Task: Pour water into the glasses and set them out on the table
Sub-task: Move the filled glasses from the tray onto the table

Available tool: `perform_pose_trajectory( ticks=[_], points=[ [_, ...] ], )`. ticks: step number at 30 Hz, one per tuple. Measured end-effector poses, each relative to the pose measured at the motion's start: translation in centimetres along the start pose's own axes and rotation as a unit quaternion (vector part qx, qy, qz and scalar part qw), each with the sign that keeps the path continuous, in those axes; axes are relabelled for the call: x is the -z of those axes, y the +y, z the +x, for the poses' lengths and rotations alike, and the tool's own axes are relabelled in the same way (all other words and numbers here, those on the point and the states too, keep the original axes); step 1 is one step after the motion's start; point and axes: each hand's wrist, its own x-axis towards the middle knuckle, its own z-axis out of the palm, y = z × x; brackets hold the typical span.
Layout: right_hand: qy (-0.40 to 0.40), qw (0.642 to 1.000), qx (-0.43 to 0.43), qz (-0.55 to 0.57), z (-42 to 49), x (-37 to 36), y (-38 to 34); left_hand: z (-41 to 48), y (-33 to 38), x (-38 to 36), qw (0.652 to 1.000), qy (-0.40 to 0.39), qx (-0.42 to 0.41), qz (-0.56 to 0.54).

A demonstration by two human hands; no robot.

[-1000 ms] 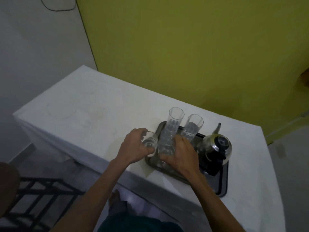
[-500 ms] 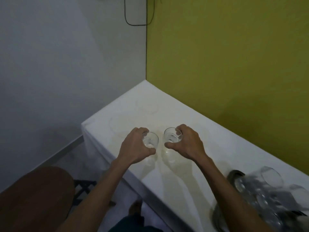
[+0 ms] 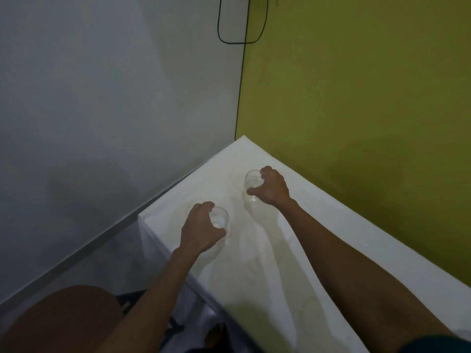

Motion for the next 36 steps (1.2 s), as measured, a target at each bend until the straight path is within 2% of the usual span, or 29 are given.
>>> perform_pose_trajectory(
  ticks=[6,11,18,22,27,30,36],
  points=[
    [-0.001,1.000,-0.020,0.005,3.3,-0.9,0.0,1.0,-0.5,-0.3,1.000,-0.018,0.003,0.005],
    [-0.007,0.999,-0.024,0.021,3.5,-1.9,0.7,1.6,0.2,0.0,0.994,-0.055,-0.015,0.091],
    [0.000,0.999,-0.030,0.043,0.4,0.9,2.1,0.8,6.0,-0.3,0.986,-0.041,-0.115,0.114],
    [0.035,0.998,-0.036,0.049,-5.6,4.8,5.1,-1.1,9.9,-2.5,0.977,-0.079,-0.166,0.109],
    [0.089,0.994,-0.067,0.023,-17.2,11.0,11.8,-5.4,15.2,-8.3,0.956,-0.159,-0.230,0.084],
    [0.132,0.986,-0.102,-0.003,-24.1,14.5,16.1,-8.9,18.9,-12.3,0.941,-0.206,-0.260,0.072],
    [0.207,0.950,-0.221,-0.073,-35.5,21.5,25.9,-17.7,26.3,-21.4,0.888,-0.312,-0.331,0.073]
  ],
)
